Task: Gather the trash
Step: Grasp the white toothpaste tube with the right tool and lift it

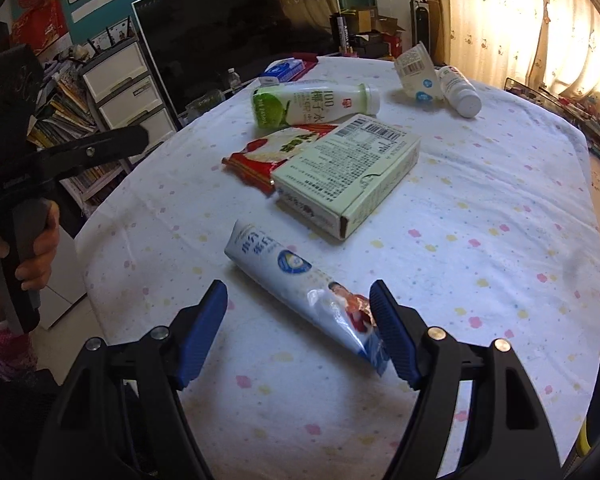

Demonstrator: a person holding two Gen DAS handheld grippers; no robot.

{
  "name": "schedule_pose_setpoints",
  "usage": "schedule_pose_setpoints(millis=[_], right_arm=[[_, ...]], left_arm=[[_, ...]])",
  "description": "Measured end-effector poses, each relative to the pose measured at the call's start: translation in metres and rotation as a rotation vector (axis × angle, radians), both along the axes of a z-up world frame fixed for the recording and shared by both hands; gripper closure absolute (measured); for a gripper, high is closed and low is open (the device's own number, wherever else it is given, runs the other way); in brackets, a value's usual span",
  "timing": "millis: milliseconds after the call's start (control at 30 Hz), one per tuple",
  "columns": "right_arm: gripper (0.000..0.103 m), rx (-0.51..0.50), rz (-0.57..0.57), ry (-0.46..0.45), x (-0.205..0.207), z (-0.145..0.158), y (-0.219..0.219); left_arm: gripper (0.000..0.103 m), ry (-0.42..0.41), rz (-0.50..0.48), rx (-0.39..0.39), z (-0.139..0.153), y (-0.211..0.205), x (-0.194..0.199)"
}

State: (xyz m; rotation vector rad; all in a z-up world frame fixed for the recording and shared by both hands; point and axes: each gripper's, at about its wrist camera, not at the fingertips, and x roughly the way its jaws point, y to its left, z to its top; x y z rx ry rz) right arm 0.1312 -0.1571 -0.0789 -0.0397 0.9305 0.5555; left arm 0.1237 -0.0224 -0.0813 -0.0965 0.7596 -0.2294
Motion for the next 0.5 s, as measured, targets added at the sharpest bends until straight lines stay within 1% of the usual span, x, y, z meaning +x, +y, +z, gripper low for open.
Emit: schedule_pose_setpoints(millis=[133,333,500], right_arm=[[0.033,-0.034,0.056,0.007,-0.005,-0.001,0.015],[0.033,-0.124,0.039,-0.03,0.004,-0.009,0.014],[0.033,-0.17,0.077,-0.021,0.015,-0.017,0.019]], left_arm=[[0.005,-0.009,0.004,-0.002,0.002,0.002,-0.003],[0.005,-0.015,0.011,-0.004,0.004,0.005,-0.006],[0.005,-0.012,0.007,-0.006,0.003,0.005,-0.006]])
